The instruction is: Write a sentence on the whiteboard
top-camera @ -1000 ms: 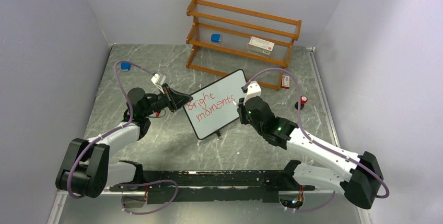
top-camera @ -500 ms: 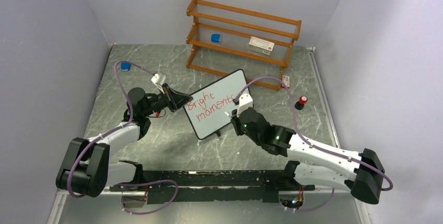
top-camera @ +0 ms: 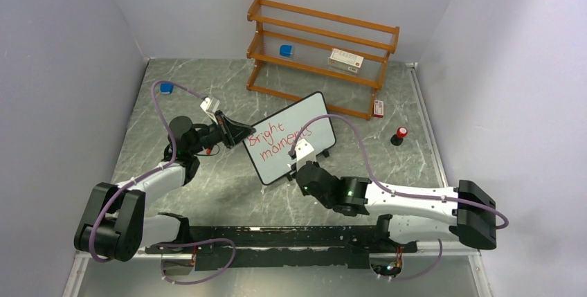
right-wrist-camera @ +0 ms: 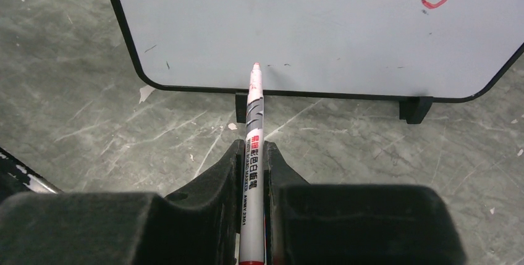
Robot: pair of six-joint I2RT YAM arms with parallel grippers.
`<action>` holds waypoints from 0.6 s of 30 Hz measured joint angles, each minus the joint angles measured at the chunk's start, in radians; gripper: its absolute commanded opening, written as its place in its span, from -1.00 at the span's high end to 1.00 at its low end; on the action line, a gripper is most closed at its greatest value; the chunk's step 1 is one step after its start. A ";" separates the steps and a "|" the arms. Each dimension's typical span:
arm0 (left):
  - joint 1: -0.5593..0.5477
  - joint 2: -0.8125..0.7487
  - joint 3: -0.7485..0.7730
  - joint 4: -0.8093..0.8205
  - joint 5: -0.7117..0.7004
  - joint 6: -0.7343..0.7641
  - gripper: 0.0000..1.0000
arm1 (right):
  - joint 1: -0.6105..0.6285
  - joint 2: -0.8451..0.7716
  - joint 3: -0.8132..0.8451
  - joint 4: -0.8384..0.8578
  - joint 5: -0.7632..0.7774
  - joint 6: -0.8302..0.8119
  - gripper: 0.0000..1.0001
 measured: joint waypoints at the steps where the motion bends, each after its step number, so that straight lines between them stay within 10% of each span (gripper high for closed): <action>1: 0.000 0.000 0.000 0.000 0.000 0.000 0.90 | 0.006 0.011 0.000 0.005 0.006 0.000 1.00; 18: 0.000 0.000 0.000 0.000 0.000 0.000 0.90 | 0.036 0.119 0.018 0.070 0.060 -0.003 1.00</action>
